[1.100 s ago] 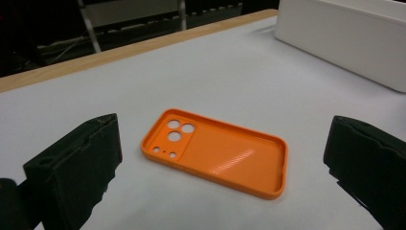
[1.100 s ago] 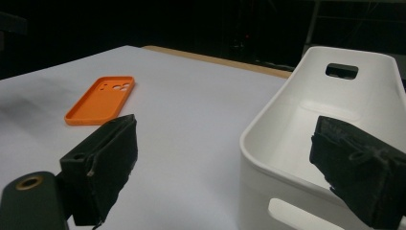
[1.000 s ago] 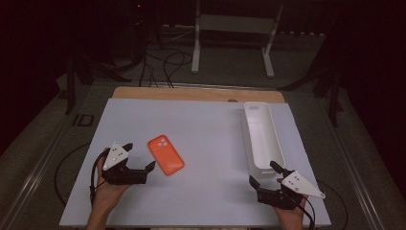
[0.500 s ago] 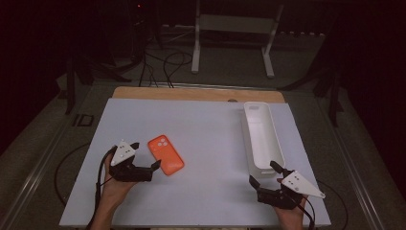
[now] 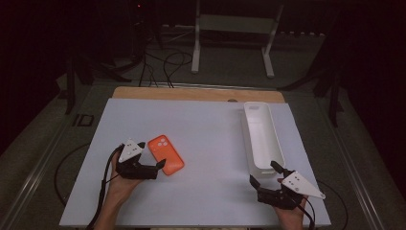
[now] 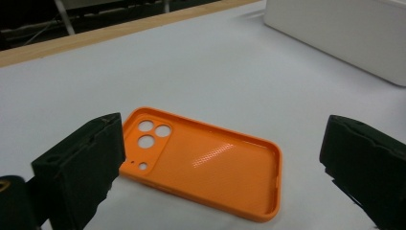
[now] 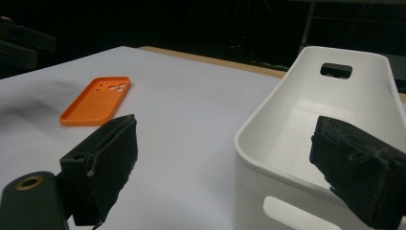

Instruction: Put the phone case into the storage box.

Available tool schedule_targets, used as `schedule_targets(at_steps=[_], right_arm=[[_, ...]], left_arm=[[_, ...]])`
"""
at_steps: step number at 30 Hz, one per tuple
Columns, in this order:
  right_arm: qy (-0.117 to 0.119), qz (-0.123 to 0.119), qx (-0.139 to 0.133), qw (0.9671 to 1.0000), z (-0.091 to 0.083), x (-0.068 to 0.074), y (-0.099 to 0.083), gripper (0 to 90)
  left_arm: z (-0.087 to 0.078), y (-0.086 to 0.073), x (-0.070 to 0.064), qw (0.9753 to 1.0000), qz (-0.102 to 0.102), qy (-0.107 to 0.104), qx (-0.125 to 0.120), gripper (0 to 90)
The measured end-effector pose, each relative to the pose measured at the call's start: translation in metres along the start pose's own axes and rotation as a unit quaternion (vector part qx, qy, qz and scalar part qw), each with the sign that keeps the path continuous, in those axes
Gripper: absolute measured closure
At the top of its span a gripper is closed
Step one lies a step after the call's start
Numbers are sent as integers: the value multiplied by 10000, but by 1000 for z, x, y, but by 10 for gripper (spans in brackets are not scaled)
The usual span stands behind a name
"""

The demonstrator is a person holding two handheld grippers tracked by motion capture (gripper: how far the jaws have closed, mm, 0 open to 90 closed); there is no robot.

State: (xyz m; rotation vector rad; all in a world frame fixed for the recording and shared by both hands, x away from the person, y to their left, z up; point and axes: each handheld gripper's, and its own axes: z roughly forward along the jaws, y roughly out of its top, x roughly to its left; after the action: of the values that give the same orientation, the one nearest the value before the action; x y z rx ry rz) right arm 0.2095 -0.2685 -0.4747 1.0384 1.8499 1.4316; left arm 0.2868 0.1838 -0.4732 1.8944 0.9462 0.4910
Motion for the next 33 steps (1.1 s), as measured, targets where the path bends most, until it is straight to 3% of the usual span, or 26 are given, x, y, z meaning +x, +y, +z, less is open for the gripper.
schedule_targets(at_steps=[8, 19, 24, 33], right_arm=[[-7, -18, -3, 10000, 0, 0, 0, 92], [-23, -95, -6, 10000, 0, 1, 0, 92], [-14, -117, 5, 9999, 1, 3, 0, 92], [-5, -133, 12, 9999, 1, 3, 0, 92]], left_arm=[[5, 0, -3, 10000, 55, 43, 17, 106], [11, -1, -5, 9998, 122, -173, 33, 268], [15, -2, -5, 9992, 76, -359, 132, 376], [21, -4, -5, 9980, 38, -526, 353, 714]])
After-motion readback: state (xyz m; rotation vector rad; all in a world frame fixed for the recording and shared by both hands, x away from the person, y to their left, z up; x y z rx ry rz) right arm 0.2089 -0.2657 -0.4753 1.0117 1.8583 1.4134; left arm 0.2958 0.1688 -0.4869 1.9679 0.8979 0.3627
